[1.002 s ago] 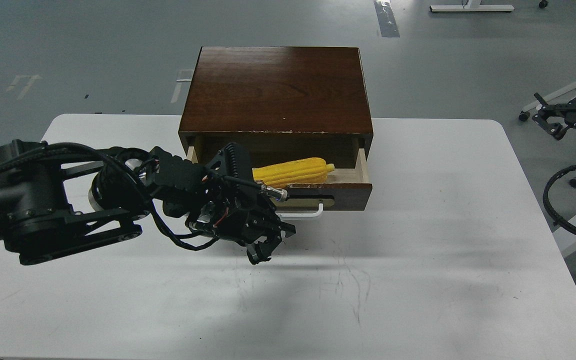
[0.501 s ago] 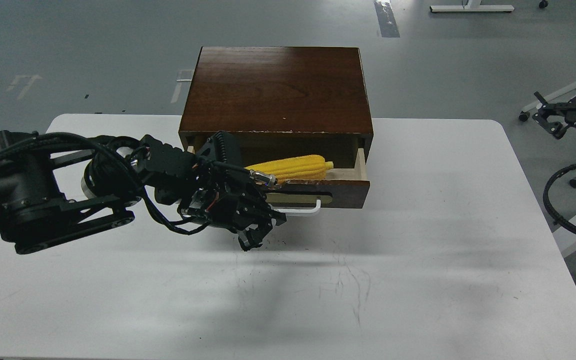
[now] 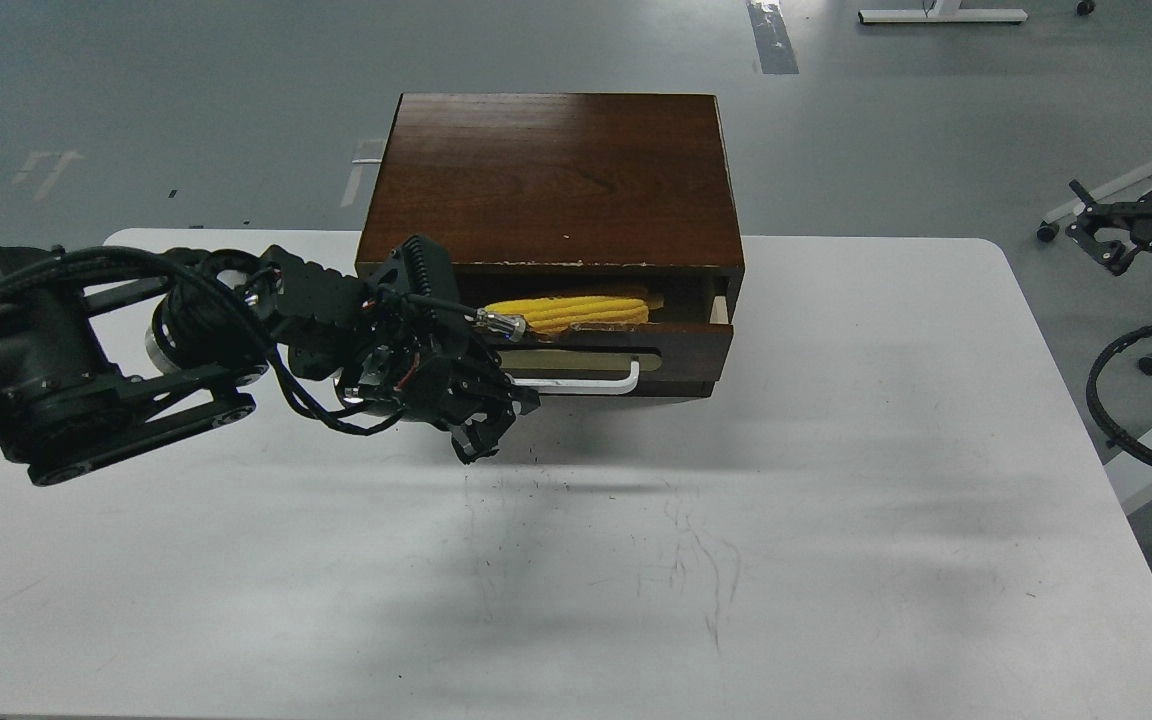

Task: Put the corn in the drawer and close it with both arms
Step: 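Push the drawer front with the left hand into the box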

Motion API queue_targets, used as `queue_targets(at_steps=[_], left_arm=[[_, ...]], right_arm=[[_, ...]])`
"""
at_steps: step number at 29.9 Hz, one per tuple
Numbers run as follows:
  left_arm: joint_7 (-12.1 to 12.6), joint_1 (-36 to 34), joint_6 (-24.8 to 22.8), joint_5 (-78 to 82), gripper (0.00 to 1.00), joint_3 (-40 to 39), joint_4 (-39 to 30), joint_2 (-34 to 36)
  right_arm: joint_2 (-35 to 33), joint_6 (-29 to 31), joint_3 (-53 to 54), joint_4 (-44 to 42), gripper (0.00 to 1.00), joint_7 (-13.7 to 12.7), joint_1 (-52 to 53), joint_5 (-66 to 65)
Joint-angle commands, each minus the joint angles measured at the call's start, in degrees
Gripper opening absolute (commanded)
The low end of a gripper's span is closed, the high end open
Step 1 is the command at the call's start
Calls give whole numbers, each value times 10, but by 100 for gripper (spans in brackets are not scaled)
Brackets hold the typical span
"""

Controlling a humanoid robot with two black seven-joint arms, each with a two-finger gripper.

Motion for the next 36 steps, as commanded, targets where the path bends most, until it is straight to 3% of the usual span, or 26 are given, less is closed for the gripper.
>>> queue_targets(at_steps=[1,36], left_arm=[[-1,-1,0,-3,0,-2,24,-2],[1,-16,0,-7,0,-6,54,-15]], right_arm=[[-1,0,0,0,100,0,-1,0],[-2,0,-2,0,100,0,0,0]])
